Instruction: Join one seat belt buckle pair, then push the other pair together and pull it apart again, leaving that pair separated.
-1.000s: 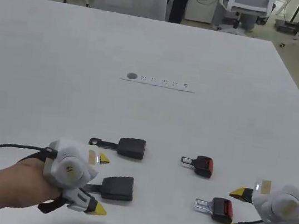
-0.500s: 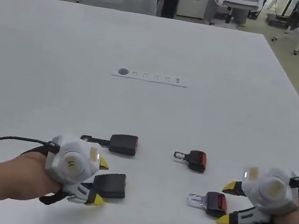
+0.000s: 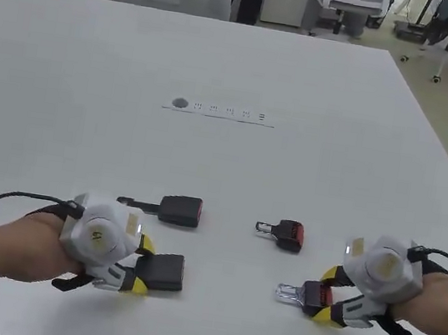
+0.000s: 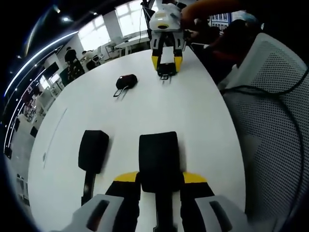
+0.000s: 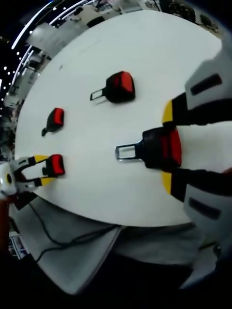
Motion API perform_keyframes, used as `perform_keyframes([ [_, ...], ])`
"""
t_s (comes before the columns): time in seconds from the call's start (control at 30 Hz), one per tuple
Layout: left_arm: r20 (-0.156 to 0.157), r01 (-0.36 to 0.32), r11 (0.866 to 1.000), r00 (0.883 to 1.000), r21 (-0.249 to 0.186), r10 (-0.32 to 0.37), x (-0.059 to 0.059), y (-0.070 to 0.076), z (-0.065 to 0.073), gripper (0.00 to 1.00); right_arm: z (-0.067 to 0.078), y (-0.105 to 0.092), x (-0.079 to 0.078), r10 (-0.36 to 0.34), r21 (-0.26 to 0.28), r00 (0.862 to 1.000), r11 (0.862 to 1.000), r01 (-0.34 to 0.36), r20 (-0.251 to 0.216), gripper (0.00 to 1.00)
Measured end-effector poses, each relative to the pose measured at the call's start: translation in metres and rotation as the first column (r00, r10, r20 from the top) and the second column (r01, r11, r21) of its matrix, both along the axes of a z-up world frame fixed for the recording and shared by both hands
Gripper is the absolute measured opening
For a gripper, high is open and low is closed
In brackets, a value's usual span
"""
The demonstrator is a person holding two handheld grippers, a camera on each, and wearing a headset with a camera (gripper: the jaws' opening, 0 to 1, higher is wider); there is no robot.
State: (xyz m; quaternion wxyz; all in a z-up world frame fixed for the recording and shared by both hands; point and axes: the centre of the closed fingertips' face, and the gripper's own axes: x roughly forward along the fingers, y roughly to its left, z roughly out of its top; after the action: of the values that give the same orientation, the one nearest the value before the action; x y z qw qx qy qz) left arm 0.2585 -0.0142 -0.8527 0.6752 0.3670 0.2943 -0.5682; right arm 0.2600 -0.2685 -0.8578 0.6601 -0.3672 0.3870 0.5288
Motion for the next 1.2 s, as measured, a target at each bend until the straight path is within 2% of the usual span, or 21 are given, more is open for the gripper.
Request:
perform_keyframes([
  [0.2,-0.011,0.012,1.000,1.000,0.025,-0.012,0.000,-0.002,-0.001,0.32,0.001,-0.001,0.000,0.009,-0.019,1.000,1.000,-0.009,-0.012,0.33],
  [0.37,-0.020,0.014,0.999,1.000,0.029,-0.013,-0.001,-0.002,0.000,0.32,0.002,0.009,0.002,-0.008,0.002,1.000,1.000,0.008,-0.002,0.33],
  [0.47,-0.020,0.013,0.999,1.000,0.032,-0.012,-0.001,-0.003,0.000,0.32,0.002,0.019,0.001,-0.006,0.013,1.000,1.000,0.006,0.005,0.33],
  [0.7,-0.020,0.043,0.997,0.999,0.060,-0.042,-0.002,-0.004,0.000,0.32,0.004,0.050,0.000,-0.043,0.081,0.999,0.996,0.043,0.002,0.33],
  [0.93,-0.027,0.056,0.996,0.998,0.070,-0.054,-0.003,-0.005,0.001,0.32,0.004,0.080,-0.005,-0.010,0.092,1.000,0.996,0.008,0.019,0.33],
  [1.2,-0.016,0.071,0.993,0.997,0.096,-0.070,-0.003,-0.005,0.001,0.32,0.004,0.115,-0.003,0.021,0.093,0.999,0.995,-0.024,0.039,0.33],
])
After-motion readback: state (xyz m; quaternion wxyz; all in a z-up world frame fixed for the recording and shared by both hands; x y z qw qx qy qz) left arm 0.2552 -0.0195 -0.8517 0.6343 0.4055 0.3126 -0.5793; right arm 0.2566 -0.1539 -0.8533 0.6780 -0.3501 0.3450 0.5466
